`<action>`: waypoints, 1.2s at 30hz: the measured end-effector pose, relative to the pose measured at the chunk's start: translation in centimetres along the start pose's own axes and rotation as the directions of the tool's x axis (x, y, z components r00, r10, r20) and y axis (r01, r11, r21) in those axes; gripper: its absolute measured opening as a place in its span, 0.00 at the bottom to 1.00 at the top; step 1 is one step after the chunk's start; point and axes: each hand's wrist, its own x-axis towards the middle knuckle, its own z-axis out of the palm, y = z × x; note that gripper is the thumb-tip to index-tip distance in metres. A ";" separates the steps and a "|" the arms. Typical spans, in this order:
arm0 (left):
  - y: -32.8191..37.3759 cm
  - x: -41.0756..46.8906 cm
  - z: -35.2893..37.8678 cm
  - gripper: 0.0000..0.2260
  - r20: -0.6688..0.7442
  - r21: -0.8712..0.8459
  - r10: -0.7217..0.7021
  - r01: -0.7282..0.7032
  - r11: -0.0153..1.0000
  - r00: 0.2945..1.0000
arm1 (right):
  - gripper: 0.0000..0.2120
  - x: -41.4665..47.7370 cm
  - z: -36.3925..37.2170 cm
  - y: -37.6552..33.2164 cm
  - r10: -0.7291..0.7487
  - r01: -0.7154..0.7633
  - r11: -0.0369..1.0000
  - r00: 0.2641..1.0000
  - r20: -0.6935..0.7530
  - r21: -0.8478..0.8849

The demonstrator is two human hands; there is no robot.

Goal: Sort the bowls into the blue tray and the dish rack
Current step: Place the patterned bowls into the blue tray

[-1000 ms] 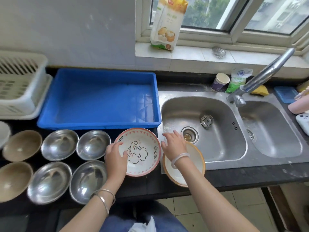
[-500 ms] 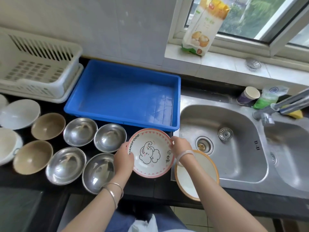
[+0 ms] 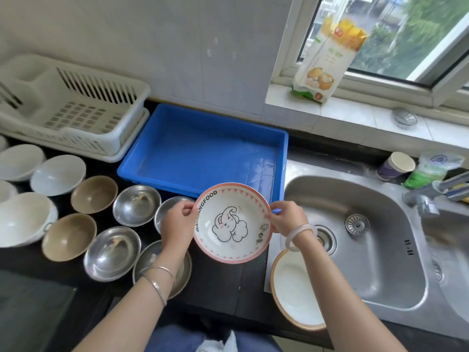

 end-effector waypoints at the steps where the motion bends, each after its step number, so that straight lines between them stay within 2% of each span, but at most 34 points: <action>1: 0.5 0.5 -0.4 0.04 -0.005 -0.037 0.002 -0.002 0.999 1.000 | 0.03 0.3 -0.1 -0.5 0.000 0.001 0.999 1.000 -0.009 0.040; 6: 2.1 3.8 -1.8 0.03 0.061 -0.156 0.046 -0.036 0.987 0.997 | 0.04 2.3 -0.3 -3.3 0.052 -0.033 0.982 0.994 -0.099 0.185; 12: 3.2 9.6 -2.9 0.05 0.102 -0.262 -0.004 0.031 0.965 0.995 | 0.05 5.7 1.5 -8.0 0.118 -0.067 0.947 0.982 -0.145 0.315; 19: 3.1 17.7 -4.6 0.09 0.115 -0.210 -0.077 0.100 0.973 0.990 | 0.10 11.2 5.4 -12.9 0.167 -0.131 0.930 0.983 -0.076 0.344; 25: 1.6 22.3 -4.8 0.11 0.129 -0.126 -0.111 0.127 0.984 0.985 | 0.13 14.5 9.5 -14.1 0.248 -0.222 0.917 0.968 -0.036 0.332; 36: 0.1 25.7 -4.9 0.12 0.218 -0.164 -0.159 0.197 0.967 0.963 | 0.14 15.8 12.2 -14.8 0.336 -0.305 0.828 0.942 0.019 0.470</action>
